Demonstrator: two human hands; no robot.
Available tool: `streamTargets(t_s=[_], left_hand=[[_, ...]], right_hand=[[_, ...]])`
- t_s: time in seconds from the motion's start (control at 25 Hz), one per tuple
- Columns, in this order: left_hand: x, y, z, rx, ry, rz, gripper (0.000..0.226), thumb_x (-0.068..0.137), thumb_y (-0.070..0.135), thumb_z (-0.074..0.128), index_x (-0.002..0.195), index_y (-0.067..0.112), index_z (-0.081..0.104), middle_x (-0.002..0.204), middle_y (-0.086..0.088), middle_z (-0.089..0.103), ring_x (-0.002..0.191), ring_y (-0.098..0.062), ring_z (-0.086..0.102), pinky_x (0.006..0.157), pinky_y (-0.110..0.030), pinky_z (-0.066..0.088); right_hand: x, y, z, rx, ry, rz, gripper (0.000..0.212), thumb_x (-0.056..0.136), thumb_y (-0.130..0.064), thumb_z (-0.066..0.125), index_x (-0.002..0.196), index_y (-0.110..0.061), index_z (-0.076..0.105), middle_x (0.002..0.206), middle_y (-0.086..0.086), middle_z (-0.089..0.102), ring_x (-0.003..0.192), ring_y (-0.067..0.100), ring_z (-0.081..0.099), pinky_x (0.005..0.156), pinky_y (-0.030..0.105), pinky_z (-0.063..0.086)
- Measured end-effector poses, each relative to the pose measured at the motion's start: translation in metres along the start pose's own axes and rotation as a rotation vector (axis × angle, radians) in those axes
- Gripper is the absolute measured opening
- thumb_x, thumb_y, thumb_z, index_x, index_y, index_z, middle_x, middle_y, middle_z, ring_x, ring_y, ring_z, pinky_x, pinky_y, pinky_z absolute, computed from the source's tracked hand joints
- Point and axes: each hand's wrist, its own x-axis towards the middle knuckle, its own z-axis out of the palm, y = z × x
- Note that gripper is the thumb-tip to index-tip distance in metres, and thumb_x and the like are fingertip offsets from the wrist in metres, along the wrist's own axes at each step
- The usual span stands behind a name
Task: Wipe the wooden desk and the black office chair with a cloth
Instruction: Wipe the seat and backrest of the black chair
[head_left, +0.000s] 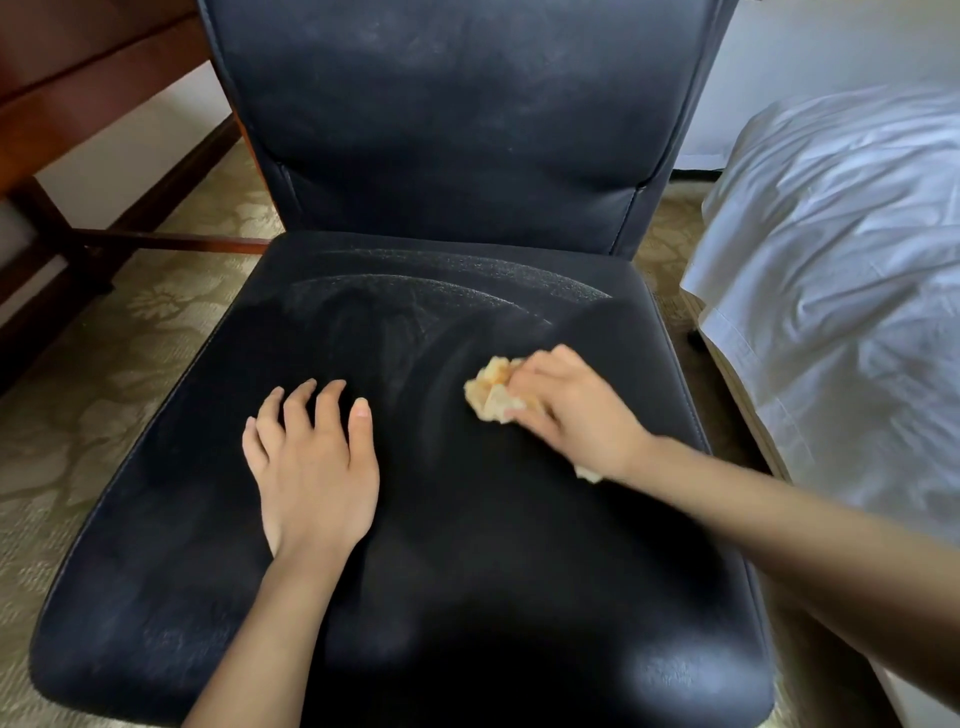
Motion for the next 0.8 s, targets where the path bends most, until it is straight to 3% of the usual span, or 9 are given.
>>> streamTargets(t_s=[0.12,0.28,0.44,0.52,0.8], left_hand=[[0.000,0.001,0.000,0.001,-0.005,-0.001,0.052,0.099,0.040,0.022,0.135,0.015,0.049,0.143,-0.009,0.043,0.140,-0.027,0.021,0.115,-0.047,0.012],[0.001,0.003,-0.001,0.008,-0.013,-0.005,0.051,0.099,0.039,0.023,0.138,0.016,0.046,0.143,-0.007,0.043,0.140,-0.026,0.022,0.115,-0.047,0.014],[0.003,0.004,-0.002,0.018,-0.029,0.001,0.055,0.097,0.041,0.019,0.140,0.017,0.042,0.144,-0.005,0.043,0.140,-0.025,0.024,0.115,-0.046,0.013],[0.003,0.004,-0.002,0.015,-0.031,0.003,0.054,0.097,0.040,0.020,0.140,0.017,0.042,0.143,-0.005,0.044,0.139,-0.025,0.026,0.116,-0.046,0.012],[0.004,0.001,-0.002,0.004,-0.031,0.002,0.052,0.097,0.039,0.020,0.139,0.018,0.043,0.143,-0.003,0.044,0.138,-0.023,0.027,0.116,-0.044,0.011]], right_hand=[[0.022,0.049,-0.002,-0.121,0.042,0.272,0.017,0.092,-0.021,0.058,0.095,-0.006,0.064,0.093,0.014,0.060,0.087,0.034,0.051,0.081,0.039,0.040],[0.048,0.084,0.003,-0.337,0.087,0.639,0.019,0.097,-0.026,0.047,0.105,-0.010,0.054,0.107,0.013,0.055,0.100,0.033,0.045,0.074,0.039,0.039],[0.066,0.072,0.018,-0.356,0.153,0.789,0.016,0.097,-0.023,0.043,0.105,-0.013,0.053,0.109,0.011,0.056,0.101,0.034,0.046,0.071,0.036,0.033],[0.064,0.055,0.020,-0.330,0.138,0.714,0.018,0.096,-0.026,0.045,0.105,-0.014,0.055,0.109,0.009,0.058,0.100,0.033,0.048,0.073,0.037,0.035],[0.027,-0.046,0.032,-0.030,0.007,0.183,0.019,0.090,-0.028,0.058,0.102,-0.015,0.064,0.098,0.005,0.061,0.084,0.029,0.049,0.080,0.043,0.042]])
